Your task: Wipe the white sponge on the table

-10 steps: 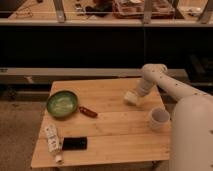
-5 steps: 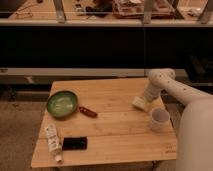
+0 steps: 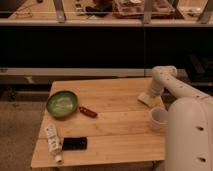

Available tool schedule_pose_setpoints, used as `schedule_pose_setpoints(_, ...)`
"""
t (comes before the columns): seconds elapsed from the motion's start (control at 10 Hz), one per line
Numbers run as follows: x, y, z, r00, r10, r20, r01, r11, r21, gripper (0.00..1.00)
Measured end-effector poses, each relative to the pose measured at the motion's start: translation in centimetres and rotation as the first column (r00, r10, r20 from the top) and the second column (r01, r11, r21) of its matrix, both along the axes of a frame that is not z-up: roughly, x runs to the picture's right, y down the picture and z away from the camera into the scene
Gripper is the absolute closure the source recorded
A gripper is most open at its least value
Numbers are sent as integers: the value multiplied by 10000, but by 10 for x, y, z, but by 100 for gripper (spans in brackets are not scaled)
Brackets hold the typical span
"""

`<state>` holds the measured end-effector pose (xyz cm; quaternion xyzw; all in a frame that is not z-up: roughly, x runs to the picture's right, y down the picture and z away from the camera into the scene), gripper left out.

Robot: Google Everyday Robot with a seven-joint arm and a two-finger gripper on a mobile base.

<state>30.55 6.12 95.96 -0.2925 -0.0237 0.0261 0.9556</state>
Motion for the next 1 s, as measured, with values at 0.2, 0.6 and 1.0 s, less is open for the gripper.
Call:
schedule_pose_setpoints(0.2,-15,-23,15,9975,699,70,-701,9973,231,50)
schedule_pose_setpoints(0.6,-69,-53,36,9933,923,697,-953,9946,416,50)
schedule_pose_setpoints(1.0,-124,-41,26,9811,-77,1934,13,9994,337,50)
